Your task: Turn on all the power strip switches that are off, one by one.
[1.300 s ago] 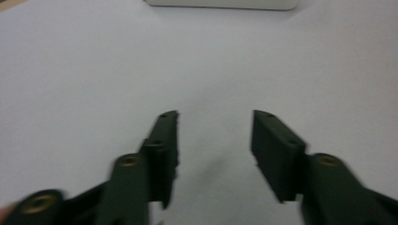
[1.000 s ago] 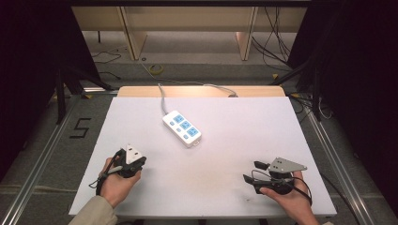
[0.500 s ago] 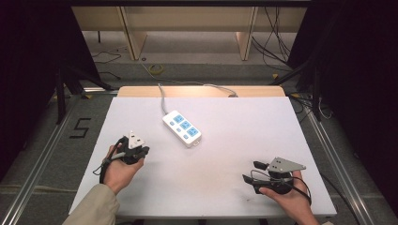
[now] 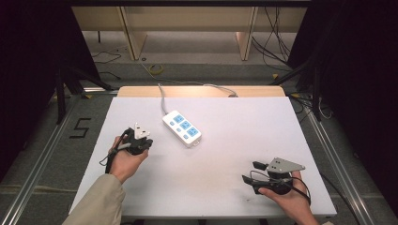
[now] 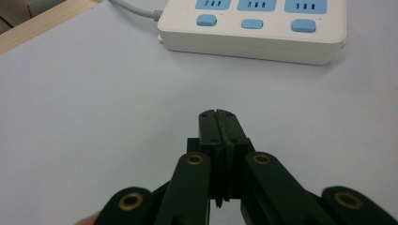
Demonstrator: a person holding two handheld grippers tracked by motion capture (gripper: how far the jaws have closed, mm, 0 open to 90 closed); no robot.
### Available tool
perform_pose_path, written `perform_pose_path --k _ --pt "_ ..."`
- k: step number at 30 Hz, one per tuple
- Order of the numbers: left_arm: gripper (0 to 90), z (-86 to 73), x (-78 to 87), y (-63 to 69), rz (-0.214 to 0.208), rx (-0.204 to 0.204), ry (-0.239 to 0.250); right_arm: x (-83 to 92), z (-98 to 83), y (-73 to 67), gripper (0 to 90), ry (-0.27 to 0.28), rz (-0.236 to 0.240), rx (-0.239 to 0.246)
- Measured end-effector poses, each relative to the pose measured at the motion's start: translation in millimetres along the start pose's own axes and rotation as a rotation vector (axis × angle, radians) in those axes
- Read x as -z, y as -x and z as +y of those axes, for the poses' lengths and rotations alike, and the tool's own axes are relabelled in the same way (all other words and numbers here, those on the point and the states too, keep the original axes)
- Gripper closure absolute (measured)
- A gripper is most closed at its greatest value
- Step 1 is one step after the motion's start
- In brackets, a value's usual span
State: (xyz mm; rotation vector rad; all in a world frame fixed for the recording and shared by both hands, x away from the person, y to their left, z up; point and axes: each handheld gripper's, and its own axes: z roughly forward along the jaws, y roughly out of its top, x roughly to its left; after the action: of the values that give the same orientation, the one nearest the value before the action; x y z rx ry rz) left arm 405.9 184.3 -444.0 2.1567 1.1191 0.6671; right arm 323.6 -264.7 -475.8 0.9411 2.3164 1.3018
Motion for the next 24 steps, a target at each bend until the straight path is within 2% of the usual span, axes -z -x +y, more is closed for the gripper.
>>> perform_pose_path --k 9,24 --pt "89.9 8.1 -8.9 -4.3 0.004 0.009 0.012 -0.2 -0.7 0.8 32.2 -0.003 -0.002 0.001" --pt "89.9 22.8 -19.1 -10.9 0.013 -0.017 0.007 1.0 -2.1 0.7 32.2 -0.004 -0.005 0.001"
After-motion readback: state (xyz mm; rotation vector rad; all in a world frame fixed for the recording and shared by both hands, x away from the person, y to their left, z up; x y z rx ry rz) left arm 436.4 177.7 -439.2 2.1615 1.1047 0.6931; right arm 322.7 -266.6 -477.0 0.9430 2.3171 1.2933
